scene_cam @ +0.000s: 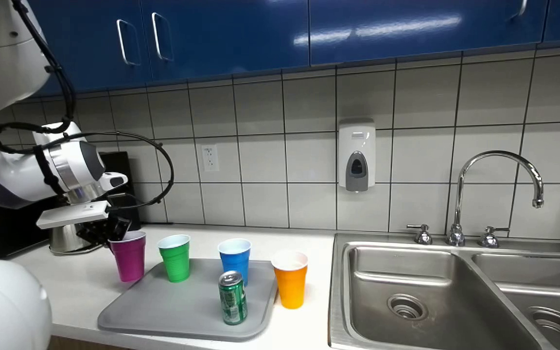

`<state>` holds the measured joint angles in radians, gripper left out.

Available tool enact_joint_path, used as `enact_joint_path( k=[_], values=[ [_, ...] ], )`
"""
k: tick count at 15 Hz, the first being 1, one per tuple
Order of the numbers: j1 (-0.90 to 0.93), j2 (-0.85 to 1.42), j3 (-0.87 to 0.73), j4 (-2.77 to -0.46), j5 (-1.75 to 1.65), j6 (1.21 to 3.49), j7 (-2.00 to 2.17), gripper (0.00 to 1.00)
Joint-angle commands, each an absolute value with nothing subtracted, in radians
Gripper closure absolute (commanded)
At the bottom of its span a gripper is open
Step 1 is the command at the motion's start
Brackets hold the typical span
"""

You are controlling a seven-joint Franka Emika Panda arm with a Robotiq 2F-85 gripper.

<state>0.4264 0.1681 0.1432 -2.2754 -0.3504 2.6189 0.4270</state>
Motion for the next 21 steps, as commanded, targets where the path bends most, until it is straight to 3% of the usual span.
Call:
enact_joint_path(
  k=[1, 21],
  values=[
    [0.404, 0.097, 0.149, -2.336, -0.385, 2.594, 0.489, 0.99],
    [0.334, -0.062, 0.22, -2.53, -0.47, 2.577, 0.688, 0.99]
  ],
)
